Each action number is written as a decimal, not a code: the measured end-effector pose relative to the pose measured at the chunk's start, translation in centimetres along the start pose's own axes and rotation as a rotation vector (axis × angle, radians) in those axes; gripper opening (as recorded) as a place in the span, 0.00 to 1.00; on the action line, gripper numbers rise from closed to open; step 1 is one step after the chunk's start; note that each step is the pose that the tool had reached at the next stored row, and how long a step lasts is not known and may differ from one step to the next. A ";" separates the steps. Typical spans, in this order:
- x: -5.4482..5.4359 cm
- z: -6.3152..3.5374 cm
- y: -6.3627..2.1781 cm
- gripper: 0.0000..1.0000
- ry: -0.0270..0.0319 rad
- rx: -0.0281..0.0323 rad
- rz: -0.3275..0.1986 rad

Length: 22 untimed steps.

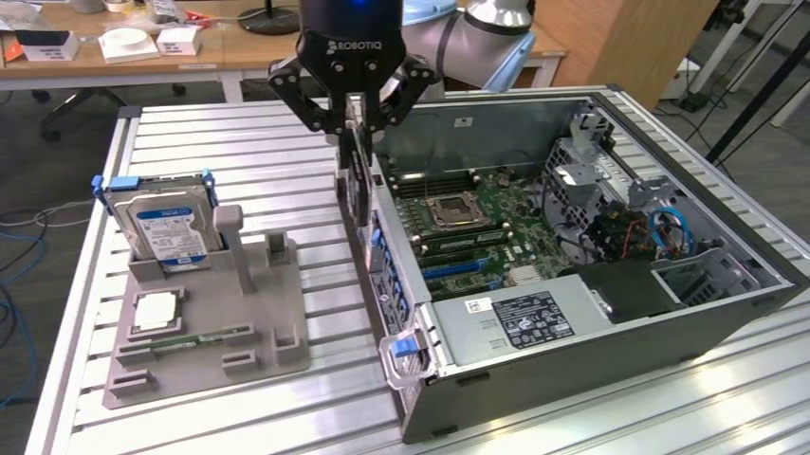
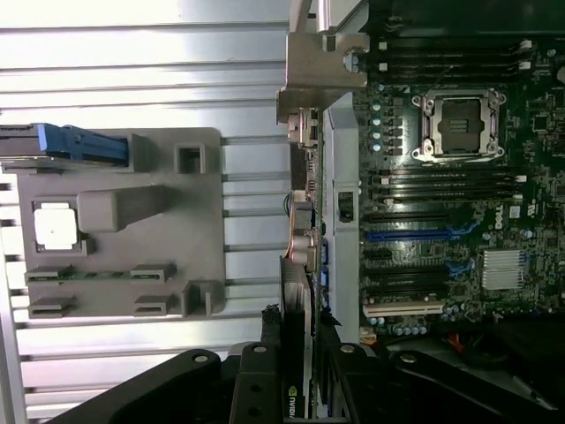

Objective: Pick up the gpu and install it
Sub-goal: 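Pick up the gpu and move the gpu toward the slot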

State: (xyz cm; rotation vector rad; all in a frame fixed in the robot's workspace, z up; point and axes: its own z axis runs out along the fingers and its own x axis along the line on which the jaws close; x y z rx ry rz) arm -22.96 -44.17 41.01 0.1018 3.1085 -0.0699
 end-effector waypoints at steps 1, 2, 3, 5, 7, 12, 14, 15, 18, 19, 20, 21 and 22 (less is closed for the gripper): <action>-0.1 0.00 0.01 0.26 0.0000 0.0000 0.000; -0.3 0.01 0.02 0.26 0.0000 0.0000 0.000; -0.4 0.01 0.02 0.26 0.0000 0.0000 0.000; -0.6 0.02 0.04 0.26 0.0000 0.0000 0.000; -0.8 0.02 0.05 0.26 0.0000 0.0000 0.000; -1.4 0.04 0.09 0.26 0.0000 0.0000 0.000; -1.7 0.06 0.11 0.26 0.0000 0.0000 0.000; -1.8 0.06 0.12 0.26 0.0000 -0.0001 0.000; -2.2 0.07 0.15 0.26 -0.0001 0.0000 0.000; -2.3 0.07 0.15 0.26 0.0001 0.0000 0.000; -2.5 0.08 0.16 0.26 0.0000 0.0000 0.000; -2.6 0.08 0.17 0.26 0.0000 0.0000 0.000; -2.7 0.09 0.18 0.26 0.0000 0.0000 0.000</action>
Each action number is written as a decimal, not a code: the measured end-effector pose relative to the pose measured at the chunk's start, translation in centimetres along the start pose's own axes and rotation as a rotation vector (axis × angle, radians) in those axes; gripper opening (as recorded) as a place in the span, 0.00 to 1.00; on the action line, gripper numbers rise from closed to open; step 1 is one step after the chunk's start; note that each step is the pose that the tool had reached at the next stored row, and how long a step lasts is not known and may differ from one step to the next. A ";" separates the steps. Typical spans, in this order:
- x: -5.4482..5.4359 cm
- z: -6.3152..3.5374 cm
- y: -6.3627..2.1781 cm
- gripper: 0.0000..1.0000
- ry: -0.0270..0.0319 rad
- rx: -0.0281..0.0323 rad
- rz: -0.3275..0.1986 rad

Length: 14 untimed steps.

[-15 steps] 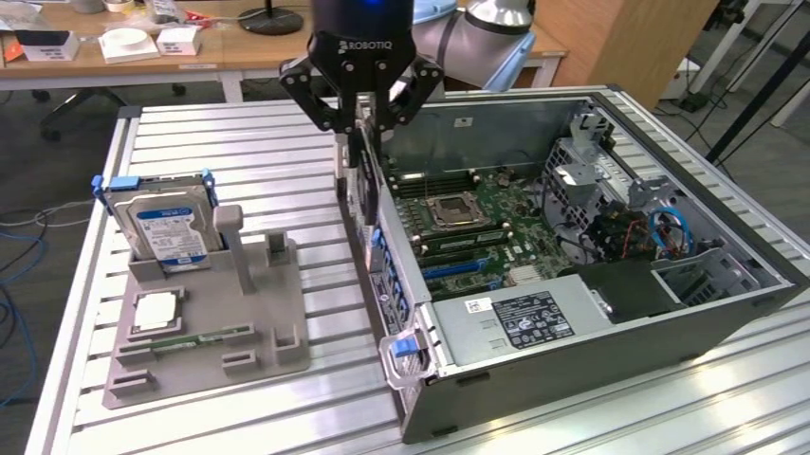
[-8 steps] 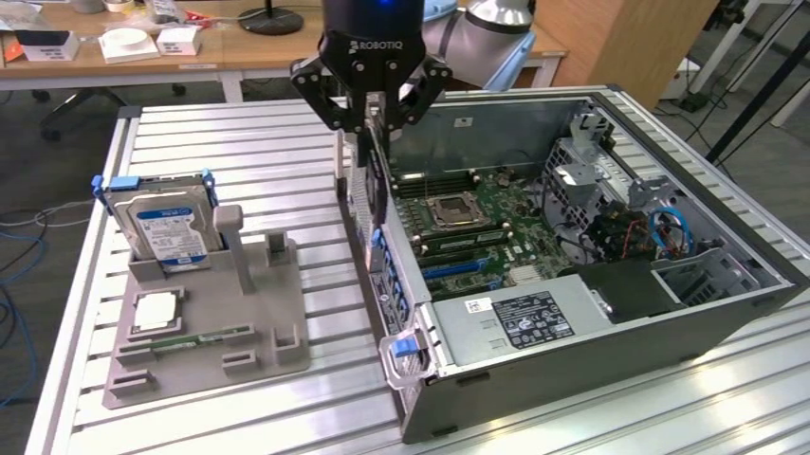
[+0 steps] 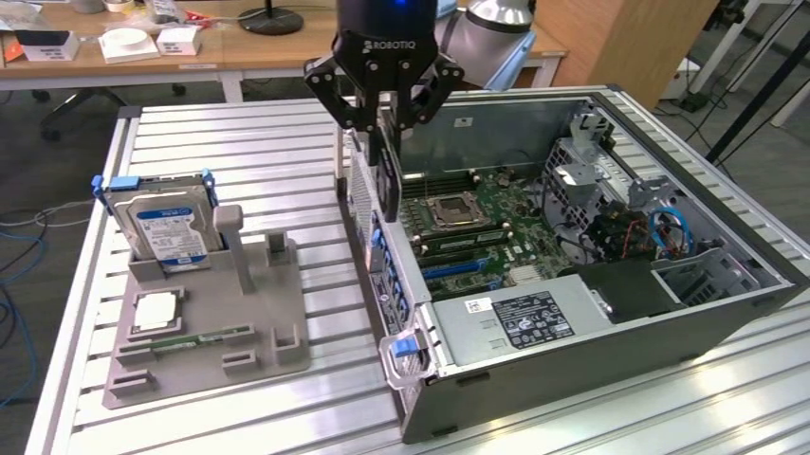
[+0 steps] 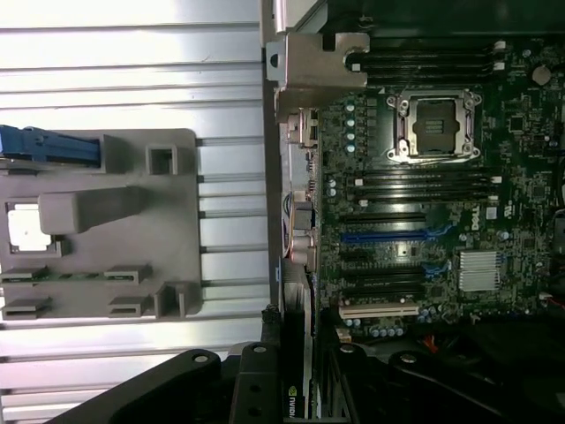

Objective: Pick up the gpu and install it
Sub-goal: 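Pick up the gpu and move the gpu toward the slot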

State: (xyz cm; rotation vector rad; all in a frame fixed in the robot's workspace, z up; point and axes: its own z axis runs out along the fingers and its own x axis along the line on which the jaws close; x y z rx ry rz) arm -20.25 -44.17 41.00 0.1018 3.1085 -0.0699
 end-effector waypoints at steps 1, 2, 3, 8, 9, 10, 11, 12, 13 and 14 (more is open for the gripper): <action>-0.1 0.00 0.01 0.26 0.0000 0.0000 0.000; -0.2 0.01 0.02 0.26 0.0000 0.0000 0.000; -0.4 0.01 0.02 0.26 0.0000 0.0000 0.000; -1.0 0.03 0.06 0.26 0.0000 0.0000 0.000; -1.1 0.04 0.07 0.26 0.0000 0.0000 0.000; -1.2 0.04 0.08 0.26 0.0000 0.0000 0.000; -1.3 0.05 0.09 0.26 0.0000 0.0000 0.000; -1.4 0.05 0.10 0.26 0.0000 0.0000 0.000; -1.6 0.06 0.10 0.26 0.0000 0.0000 0.000; -1.7 0.06 0.11 0.26 0.0000 0.0000 0.000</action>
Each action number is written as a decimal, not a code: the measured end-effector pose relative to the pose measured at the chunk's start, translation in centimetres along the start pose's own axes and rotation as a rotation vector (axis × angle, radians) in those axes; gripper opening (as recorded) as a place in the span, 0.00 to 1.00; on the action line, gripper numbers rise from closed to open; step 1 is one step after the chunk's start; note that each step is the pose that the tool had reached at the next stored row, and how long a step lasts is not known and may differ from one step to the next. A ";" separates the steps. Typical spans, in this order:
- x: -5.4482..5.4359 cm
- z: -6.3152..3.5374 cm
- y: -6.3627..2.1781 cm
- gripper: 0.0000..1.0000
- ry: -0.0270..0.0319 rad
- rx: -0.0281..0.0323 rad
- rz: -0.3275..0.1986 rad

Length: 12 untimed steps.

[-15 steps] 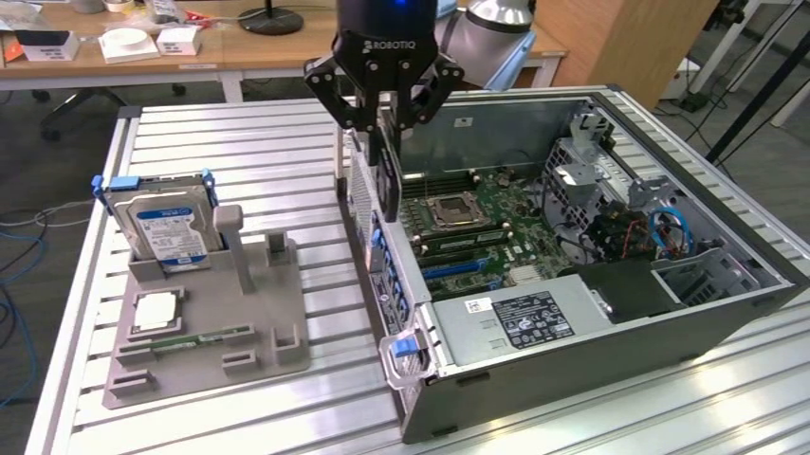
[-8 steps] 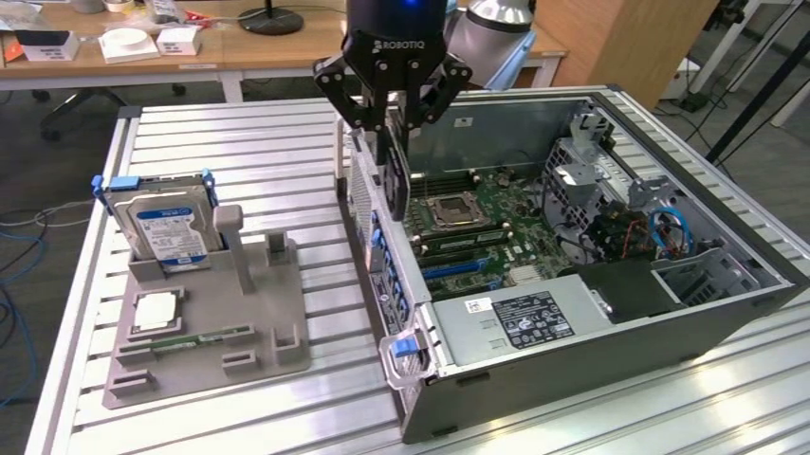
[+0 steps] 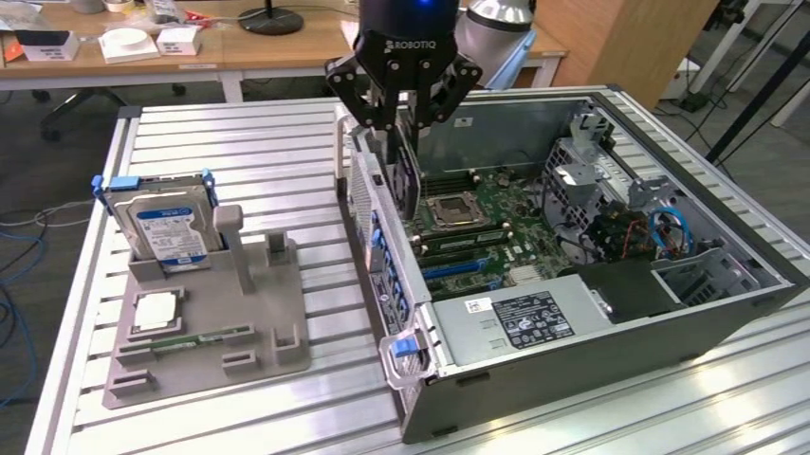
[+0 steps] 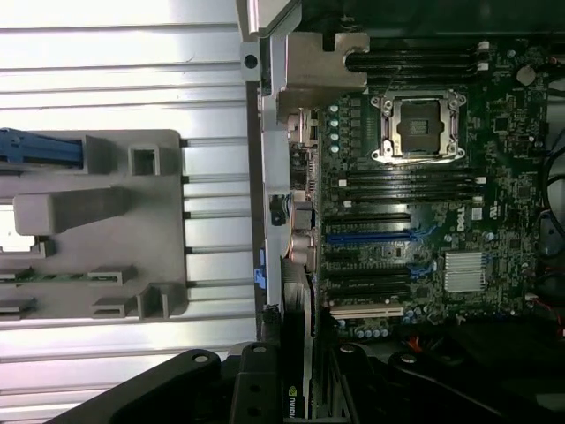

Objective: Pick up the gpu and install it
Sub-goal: 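Pick up the gpu and move the gpu toward the slot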

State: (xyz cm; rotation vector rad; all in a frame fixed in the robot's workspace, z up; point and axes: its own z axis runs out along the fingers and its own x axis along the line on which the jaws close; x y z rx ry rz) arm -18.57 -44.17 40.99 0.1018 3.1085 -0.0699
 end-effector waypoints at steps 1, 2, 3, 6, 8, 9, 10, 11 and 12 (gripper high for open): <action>-0.1 0.01 0.01 0.26 -0.0001 0.0000 0.000; -0.2 0.01 0.02 0.26 0.0000 0.0000 0.000; -0.3 0.01 0.02 0.26 0.0000 0.0000 0.000; -0.7 0.02 0.05 0.26 0.0000 0.0000 0.000; -1.0 0.04 0.06 0.26 -0.0001 -0.0001 0.000; -1.1 0.04 0.07 0.26 0.0000 0.0001 0.000; -1.2 0.04 0.08 0.26 0.0000 0.0000 0.000; -1.3 0.05 0.09 0.26 0.0000 0.0000 0.000; -1.5 0.05 0.10 0.26 0.0000 0.0000 0.000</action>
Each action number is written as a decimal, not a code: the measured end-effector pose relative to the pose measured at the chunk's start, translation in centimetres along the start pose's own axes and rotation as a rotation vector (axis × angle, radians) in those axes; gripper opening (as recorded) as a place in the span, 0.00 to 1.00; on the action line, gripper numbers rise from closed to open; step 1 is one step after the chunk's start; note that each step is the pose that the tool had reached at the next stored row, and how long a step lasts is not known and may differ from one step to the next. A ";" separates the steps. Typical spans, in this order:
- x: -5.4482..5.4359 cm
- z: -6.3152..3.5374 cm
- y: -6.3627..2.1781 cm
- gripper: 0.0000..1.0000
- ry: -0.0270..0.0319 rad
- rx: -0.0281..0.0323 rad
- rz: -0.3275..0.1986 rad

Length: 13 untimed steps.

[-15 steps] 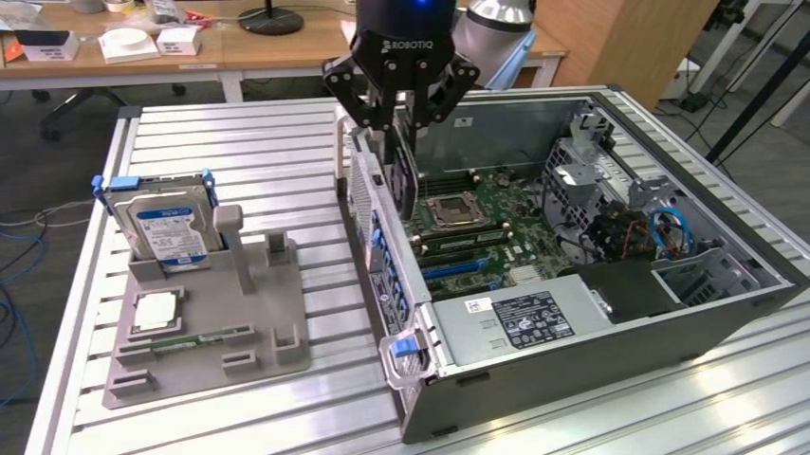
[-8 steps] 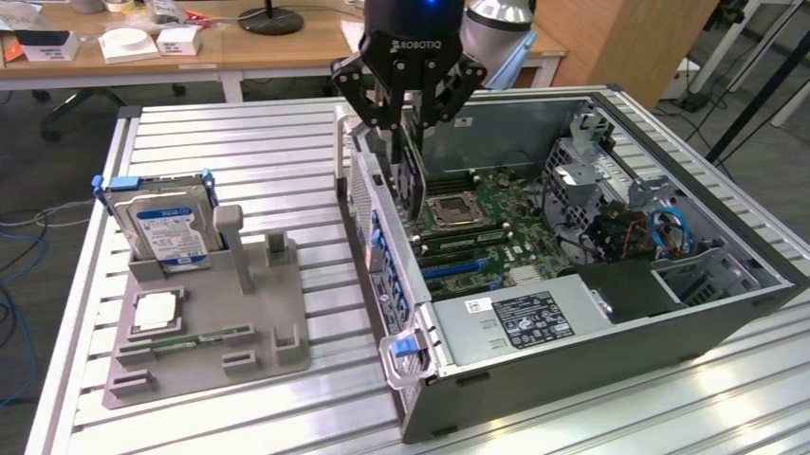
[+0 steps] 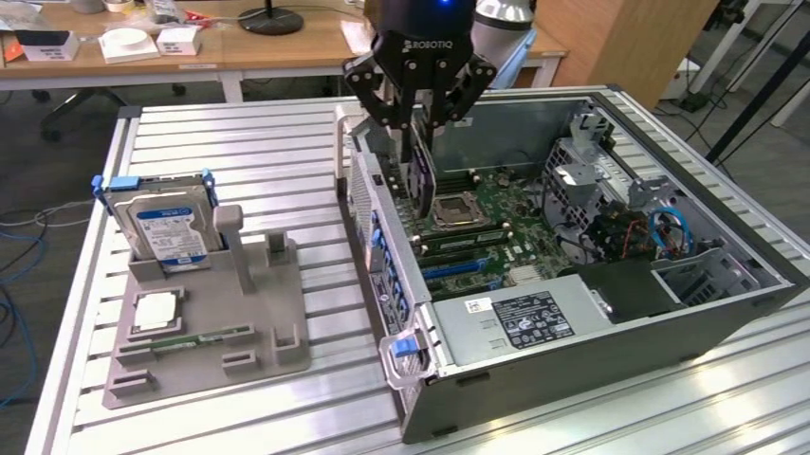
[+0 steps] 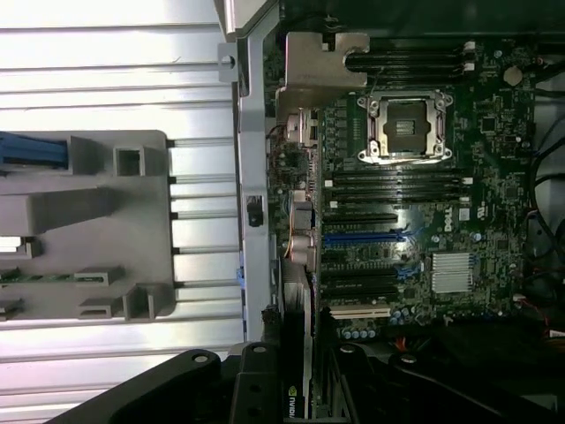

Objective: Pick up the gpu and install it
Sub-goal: 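Pick up the gpu and move the gpu toward the slot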

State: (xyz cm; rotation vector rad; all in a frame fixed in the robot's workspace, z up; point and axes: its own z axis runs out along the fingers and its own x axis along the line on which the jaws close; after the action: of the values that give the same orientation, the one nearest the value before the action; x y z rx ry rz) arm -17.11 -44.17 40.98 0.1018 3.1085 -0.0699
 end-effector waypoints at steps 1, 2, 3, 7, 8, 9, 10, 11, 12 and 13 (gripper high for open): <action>-0.1 0.00 0.01 0.26 0.0000 0.0000 0.000; -0.2 0.01 0.02 0.26 0.0000 0.0001 0.000; -0.4 0.01 0.03 0.26 0.0000 0.0000 0.000; -0.9 0.03 0.07 0.26 -0.0001 0.0000 0.000; -1.0 0.04 0.08 0.26 0.0000 0.0000 0.000; -1.1 0.04 0.08 0.26 0.0000 0.0000 0.000; -1.2 0.05 0.09 0.26 0.0000 0.0000 0.000; -1.3 0.05 0.10 0.26 0.0000 0.0000 0.000; -1.4 0.05 0.11 0.26 0.0000 0.0000 0.000; -1.6 0.06 0.12 0.26 -0.0001 0.0000 0.000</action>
State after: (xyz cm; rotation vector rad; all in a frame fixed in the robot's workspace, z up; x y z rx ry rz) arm -15.54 -44.15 40.97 0.1018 3.1085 -0.0698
